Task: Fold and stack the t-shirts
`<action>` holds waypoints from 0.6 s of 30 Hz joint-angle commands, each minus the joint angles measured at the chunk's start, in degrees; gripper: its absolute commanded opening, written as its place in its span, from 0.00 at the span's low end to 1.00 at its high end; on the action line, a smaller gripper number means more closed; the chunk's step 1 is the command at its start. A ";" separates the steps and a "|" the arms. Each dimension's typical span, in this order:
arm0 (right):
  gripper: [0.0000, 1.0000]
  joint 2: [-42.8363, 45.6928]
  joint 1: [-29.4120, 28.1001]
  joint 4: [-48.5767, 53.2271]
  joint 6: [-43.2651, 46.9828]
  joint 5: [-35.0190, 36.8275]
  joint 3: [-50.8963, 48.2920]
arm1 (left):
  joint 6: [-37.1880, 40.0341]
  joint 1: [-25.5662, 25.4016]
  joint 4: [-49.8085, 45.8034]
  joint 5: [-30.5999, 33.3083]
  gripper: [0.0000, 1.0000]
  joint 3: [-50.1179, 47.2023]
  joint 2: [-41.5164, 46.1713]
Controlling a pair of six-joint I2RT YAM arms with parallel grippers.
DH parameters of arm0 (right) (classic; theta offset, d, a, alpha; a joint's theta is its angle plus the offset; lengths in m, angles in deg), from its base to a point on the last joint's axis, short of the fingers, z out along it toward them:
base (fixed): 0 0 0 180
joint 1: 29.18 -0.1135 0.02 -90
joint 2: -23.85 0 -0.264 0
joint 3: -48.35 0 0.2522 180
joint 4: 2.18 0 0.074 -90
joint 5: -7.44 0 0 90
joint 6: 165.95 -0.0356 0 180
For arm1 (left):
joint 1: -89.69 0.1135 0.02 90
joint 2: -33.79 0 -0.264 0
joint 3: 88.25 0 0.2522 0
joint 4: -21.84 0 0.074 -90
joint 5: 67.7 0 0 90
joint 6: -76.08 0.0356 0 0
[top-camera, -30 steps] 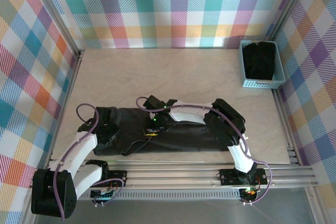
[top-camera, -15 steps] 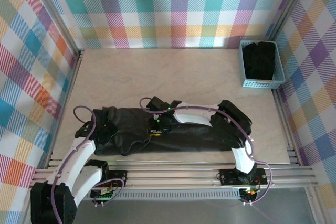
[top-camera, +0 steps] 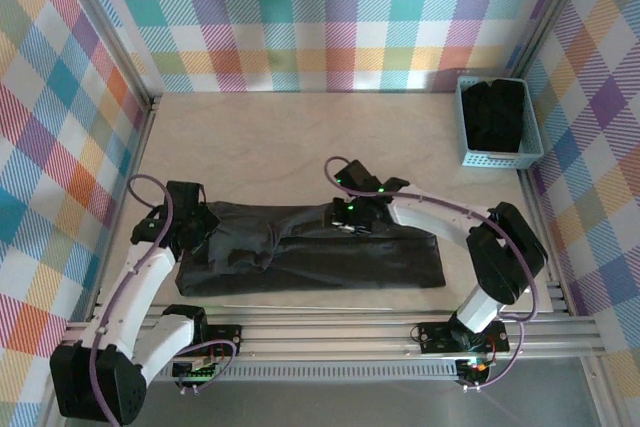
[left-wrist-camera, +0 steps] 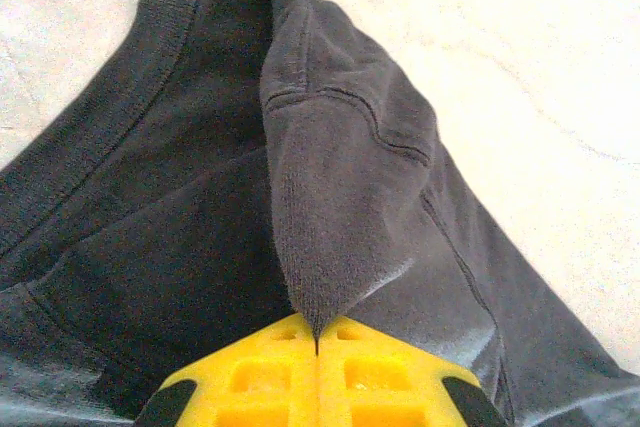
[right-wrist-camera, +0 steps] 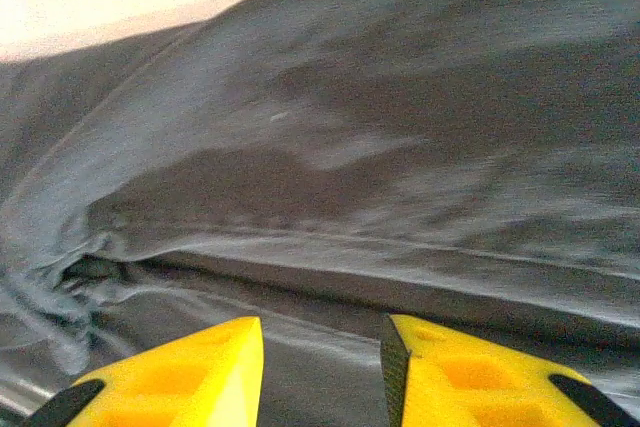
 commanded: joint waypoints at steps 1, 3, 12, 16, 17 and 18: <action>0.38 3.83 2.48 1.81 2.23 -0.08 -2.10 | 3.13 1.39 -1.61 4.39 0.00 1.91 -2.03; 0.38 4.90 3.87 1.80 2.64 -0.49 -3.20 | 4.17 2.06 -0.26 4.80 0.00 1.75 -4.16; 0.39 7.33 7.23 2.57 4.78 -1.99 -4.86 | 4.68 2.35 1.14 9.75 0.39 1.19 -8.84; 0.40 9.39 8.78 3.80 6.26 -1.97 -4.95 | 4.39 2.33 -2.58 10.90 0.51 2.52 -6.22; 0.41 9.90 9.37 4.19 6.80 -2.11 -5.04 | 3.96 2.34 -4.45 10.96 0.53 3.09 -5.14; 0.42 10.27 10.13 4.56 7.51 -2.13 -5.12 | 3.28 2.36 -6.53 10.80 0.54 3.69 -3.58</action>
